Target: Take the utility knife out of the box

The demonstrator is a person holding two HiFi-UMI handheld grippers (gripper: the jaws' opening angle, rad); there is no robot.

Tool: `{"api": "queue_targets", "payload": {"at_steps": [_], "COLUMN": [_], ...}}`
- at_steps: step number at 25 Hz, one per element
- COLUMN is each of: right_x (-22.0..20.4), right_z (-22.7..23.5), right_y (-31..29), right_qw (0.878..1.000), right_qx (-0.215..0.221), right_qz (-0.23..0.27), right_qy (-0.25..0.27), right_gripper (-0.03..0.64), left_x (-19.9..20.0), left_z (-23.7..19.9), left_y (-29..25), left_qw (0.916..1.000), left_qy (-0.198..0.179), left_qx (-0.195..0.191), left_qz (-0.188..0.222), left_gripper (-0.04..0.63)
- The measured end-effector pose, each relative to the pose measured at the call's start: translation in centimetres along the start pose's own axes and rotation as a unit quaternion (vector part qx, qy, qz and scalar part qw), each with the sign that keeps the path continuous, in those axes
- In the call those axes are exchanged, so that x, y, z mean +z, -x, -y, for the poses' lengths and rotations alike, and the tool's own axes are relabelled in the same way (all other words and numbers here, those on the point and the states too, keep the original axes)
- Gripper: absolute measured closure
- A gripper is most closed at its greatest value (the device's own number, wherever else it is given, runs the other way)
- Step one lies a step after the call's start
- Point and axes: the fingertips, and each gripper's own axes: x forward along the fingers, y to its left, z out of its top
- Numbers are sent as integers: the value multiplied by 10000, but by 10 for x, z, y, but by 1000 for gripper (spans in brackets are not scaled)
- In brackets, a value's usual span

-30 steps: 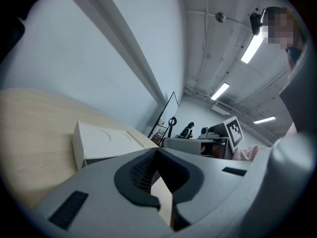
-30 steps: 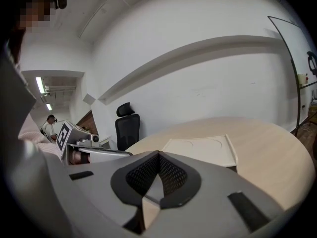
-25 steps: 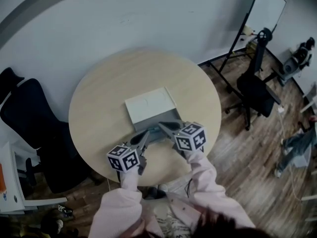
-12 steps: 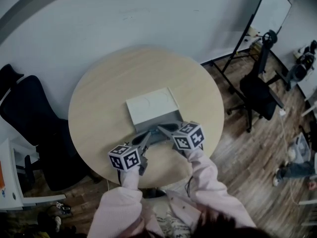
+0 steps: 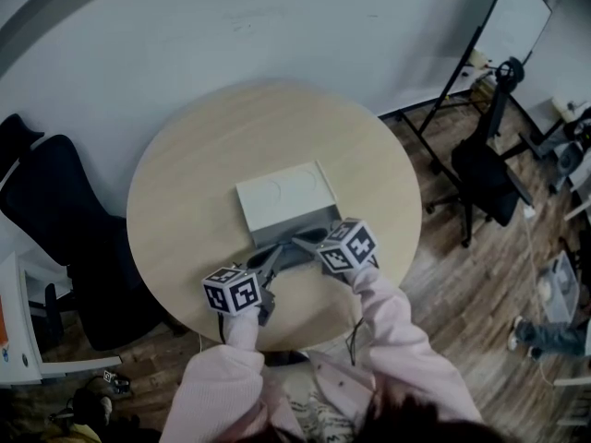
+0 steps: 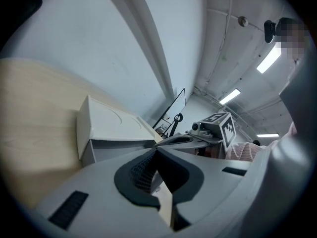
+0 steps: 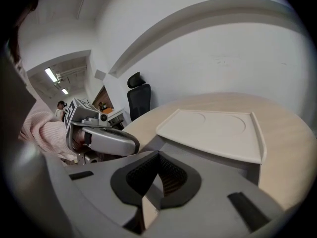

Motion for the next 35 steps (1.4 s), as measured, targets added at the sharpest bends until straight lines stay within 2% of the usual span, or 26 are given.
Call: {"api": "queue_targets", "payload": {"at_steps": [11, 19, 24, 35], "right_x": [-20, -26, -28, -35], "right_z": [11, 15, 23, 30], "right_y": [-15, -27, -32, -37], "right_qw": [9980, 9923, 9869, 9709], "right_qx": [214, 183, -2, -96], "right_qz": [-572, -1014, -1219, -1633], "right_qy": [186, 689, 1056, 1748], "right_gripper": [617, 615, 612, 529], "left_x": [-6, -9, -11, -12], "left_z": [-7, -14, -16, -19], "left_y": [-4, -3, -2, 1], "left_qw": [9998, 9995, 9993, 9990], "left_qy": [176, 264, 324, 350], "left_qx": [71, 140, 175, 220], "left_qz": [-55, -92, -102, -172], "left_gripper": [595, 595, 595, 595]}}
